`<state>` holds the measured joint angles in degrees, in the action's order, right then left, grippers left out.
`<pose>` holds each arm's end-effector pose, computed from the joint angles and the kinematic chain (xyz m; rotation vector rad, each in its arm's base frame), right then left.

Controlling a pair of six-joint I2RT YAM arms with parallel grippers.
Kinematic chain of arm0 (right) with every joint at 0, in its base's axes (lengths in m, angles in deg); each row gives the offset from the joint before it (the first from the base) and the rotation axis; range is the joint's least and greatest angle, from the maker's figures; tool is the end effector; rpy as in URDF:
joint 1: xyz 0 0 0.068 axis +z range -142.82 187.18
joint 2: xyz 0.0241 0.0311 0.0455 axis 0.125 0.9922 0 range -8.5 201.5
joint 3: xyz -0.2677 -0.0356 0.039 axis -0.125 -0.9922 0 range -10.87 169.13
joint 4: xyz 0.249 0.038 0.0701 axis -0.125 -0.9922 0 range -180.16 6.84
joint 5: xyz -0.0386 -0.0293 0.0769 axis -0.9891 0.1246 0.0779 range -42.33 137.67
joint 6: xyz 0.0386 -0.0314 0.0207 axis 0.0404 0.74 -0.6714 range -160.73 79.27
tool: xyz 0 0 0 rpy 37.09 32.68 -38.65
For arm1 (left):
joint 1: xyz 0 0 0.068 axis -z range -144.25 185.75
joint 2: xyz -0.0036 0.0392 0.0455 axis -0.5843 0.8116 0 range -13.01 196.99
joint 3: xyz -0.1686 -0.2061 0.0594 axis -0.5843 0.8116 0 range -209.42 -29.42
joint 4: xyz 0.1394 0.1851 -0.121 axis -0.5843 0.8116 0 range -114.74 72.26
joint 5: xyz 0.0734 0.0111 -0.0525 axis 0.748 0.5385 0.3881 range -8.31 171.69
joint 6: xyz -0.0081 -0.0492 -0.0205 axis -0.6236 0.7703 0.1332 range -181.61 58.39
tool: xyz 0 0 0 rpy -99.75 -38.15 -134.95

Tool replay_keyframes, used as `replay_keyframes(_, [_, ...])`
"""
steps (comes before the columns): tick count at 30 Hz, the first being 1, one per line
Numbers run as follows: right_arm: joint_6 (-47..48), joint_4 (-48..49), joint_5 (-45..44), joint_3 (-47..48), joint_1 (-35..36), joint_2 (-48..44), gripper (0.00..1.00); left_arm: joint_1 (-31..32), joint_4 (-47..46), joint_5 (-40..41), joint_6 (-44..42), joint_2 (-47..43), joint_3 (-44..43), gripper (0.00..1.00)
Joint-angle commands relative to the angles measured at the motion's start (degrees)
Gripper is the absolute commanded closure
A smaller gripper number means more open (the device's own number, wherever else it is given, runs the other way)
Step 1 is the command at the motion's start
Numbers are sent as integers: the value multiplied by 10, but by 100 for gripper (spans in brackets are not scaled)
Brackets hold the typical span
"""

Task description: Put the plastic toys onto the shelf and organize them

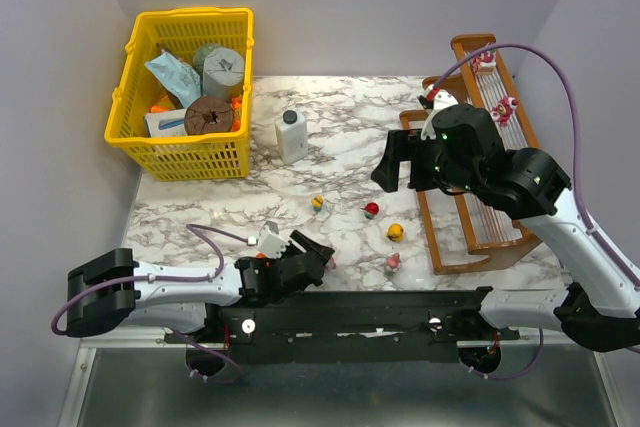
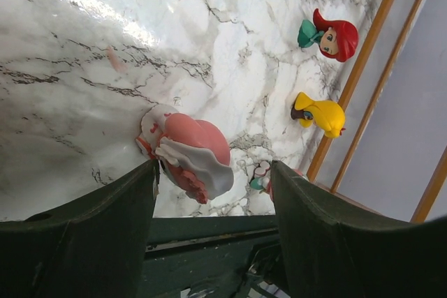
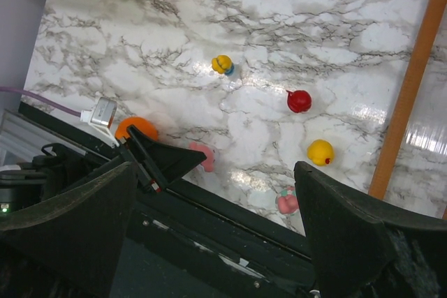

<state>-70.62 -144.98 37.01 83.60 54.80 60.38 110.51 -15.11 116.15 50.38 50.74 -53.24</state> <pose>0.1449 0.1490 0.4554 -0.2410 2.2330 0.5490 0.0712 -0.1843 0.1604 -1.0388 2.2144 -0.9380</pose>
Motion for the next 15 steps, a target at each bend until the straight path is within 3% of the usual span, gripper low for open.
replay_keyframes(1, [10,-15,-20,-6,-2,-14,0,2,53,3,14,14,-7,27])
replay_keyframes(15, [15,-15,-38,-6,-2,-23,0,-13,62,-5,6,35,-21,30])
